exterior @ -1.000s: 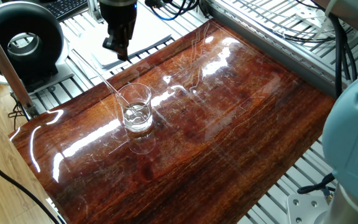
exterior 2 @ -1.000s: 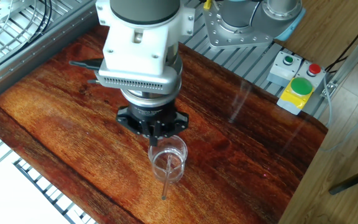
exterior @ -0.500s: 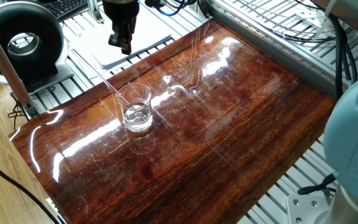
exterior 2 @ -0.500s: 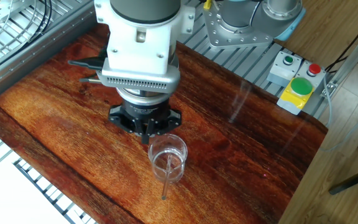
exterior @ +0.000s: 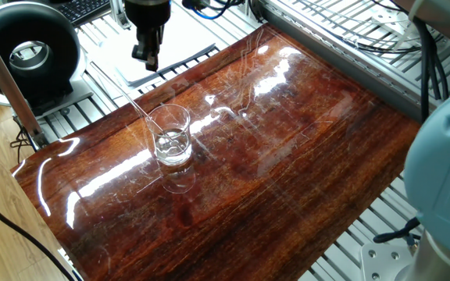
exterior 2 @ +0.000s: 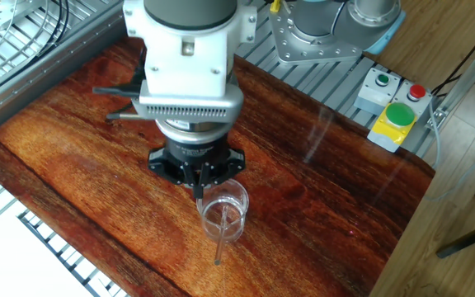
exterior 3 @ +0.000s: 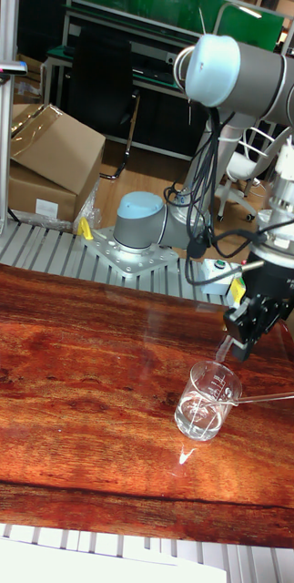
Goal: Stir the beaker with a glass rod
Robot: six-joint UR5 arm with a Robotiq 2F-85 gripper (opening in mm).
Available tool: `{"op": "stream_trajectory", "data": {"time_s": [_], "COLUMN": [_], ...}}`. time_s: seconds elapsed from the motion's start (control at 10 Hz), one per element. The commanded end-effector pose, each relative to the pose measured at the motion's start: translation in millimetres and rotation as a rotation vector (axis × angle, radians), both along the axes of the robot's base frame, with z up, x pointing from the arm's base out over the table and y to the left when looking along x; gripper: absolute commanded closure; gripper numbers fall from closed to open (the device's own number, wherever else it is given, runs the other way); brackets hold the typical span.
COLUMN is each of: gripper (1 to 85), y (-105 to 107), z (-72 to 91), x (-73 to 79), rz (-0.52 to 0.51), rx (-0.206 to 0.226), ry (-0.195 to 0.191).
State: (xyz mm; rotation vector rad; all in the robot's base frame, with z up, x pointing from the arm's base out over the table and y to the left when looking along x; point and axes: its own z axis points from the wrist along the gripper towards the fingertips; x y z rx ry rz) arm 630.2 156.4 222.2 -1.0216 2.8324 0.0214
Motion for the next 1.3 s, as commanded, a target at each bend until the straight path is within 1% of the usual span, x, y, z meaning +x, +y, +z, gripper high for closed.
{"op": "stream_trajectory", "data": {"time_s": [0.0, 0.1, 0.2, 0.3, 0.5, 0.6, 0.9, 1.1, 1.2], "gripper": [44.7, 43.0, 40.7, 36.0, 30.3, 28.3, 23.3, 23.0, 22.0], "y": [7.2, 9.0, 11.6, 17.6, 20.1, 21.2, 17.1, 19.6, 19.1], "z": [-18.0, -24.1, -27.1, -27.6, -28.8, -30.1, -31.5, -29.8, -29.6], "x": [12.2, 16.9, 18.1, 17.2, 14.4, 12.3, -2.2, -8.0, -8.6], "rz": [0.016, 0.019, 0.019, 0.022, 0.035, 0.04, 0.058, 0.043, 0.042], "rx": [0.02, 0.021, 0.027, 0.049, 0.056, 0.059, 0.042, 0.053, 0.05], "ry": [-0.002, -0.006, -0.006, -0.002, 0.009, 0.018, 0.07, 0.093, 0.096]}}
